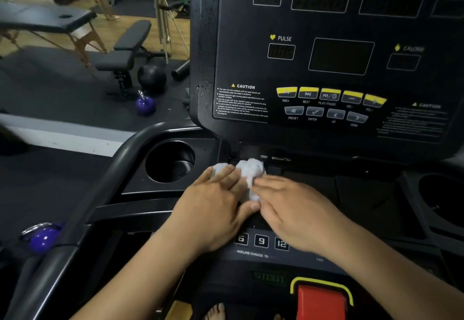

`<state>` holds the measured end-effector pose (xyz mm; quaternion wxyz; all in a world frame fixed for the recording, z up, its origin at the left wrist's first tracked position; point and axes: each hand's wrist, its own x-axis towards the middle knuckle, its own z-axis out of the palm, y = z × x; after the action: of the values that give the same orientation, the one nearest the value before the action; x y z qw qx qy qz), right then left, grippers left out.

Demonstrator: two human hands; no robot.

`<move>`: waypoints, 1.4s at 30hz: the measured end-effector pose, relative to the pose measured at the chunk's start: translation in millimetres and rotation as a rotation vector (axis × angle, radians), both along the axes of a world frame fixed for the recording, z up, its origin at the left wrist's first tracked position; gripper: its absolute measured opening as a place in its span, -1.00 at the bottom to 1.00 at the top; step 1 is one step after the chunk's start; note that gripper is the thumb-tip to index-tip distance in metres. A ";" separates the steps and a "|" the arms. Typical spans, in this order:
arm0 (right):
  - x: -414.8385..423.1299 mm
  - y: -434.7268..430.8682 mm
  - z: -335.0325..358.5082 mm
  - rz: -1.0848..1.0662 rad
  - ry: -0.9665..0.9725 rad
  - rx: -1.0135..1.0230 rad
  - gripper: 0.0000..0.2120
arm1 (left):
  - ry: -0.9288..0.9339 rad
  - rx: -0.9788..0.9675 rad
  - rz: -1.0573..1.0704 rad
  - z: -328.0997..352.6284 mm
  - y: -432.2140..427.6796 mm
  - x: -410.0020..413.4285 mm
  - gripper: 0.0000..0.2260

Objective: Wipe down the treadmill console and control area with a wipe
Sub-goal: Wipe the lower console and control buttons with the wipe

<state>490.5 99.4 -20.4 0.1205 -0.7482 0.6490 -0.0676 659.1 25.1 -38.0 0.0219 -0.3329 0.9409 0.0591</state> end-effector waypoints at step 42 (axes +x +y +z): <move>-25.7 3.5 -0.2 -0.080 0.115 0.070 -0.19 | 0.014 0.103 -0.052 6.9 -13.5 -7.8 -0.07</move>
<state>464.8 102.9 -20.6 0.1063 -0.7197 0.6861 -0.0066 651.3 11.6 -31.2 0.0340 -0.3064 0.9450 0.1093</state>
